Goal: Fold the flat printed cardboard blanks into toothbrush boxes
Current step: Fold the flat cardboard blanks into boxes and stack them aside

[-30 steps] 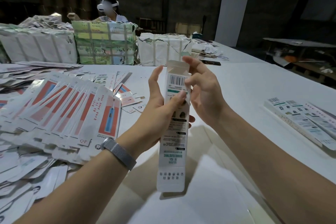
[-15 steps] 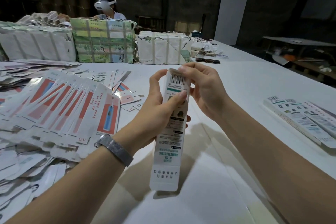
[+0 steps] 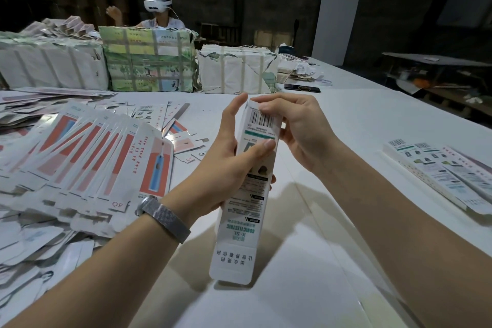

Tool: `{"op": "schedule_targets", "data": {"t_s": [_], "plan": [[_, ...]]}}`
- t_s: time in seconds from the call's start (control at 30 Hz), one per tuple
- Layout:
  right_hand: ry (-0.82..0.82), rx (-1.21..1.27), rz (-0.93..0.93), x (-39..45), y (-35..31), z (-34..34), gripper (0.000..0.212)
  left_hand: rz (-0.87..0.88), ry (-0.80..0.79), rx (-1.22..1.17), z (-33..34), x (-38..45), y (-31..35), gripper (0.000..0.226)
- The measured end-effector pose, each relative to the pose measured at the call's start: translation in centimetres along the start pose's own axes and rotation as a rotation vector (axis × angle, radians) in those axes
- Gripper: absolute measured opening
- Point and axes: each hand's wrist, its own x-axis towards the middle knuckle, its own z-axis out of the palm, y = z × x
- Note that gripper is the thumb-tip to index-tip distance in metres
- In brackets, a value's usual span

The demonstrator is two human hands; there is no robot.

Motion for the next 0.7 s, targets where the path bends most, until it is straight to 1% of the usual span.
{"op": "schedule_targets", "data": {"t_s": [0.1, 0.2, 0.27, 0.4, 0.5, 0.57, 0.63, 0.7], "plan": [[0.010, -0.067, -0.031, 0.0, -0.2, -0.1, 0.020, 0.016, -0.014, 0.007, 0.0, -0.1, 0.0, 0.073], [-0.006, -0.099, -0.017, 0.0, -0.2, -0.4, 0.020, 0.017, -0.001, 0.018, 0.1, -0.1, 0.2, 0.073], [-0.017, -0.169, -0.036, 0.1, -0.3, -0.5, 0.019, 0.011, 0.008, 0.017, 0.1, -0.1, 0.3, 0.070], [-0.089, -0.313, -0.144, -0.2, -0.6, -0.7, 0.022, -0.015, 0.037, -0.006, 0.2, -0.1, 0.4, 0.057], [-0.122, -0.393, -0.228, -0.3, -0.7, -0.9, 0.022, -0.033, 0.018, -0.043, 0.2, -0.1, 0.5, 0.049], [-0.137, -0.435, -0.274, -0.3, -0.8, -1.1, 0.020, -0.051, -0.005, -0.055, 0.2, -0.2, 0.4, 0.047], [-0.136, -0.425, -0.275, -0.3, -1.0, -1.3, 0.020, -0.071, -0.031, -0.056, 0.2, -0.3, 0.5, 0.049], [-0.127, -0.289, -0.180, -0.2, -1.2, -1.4, 0.018, -0.070, -0.055, -0.016, 0.2, -0.3, 0.8, 0.053]]}}
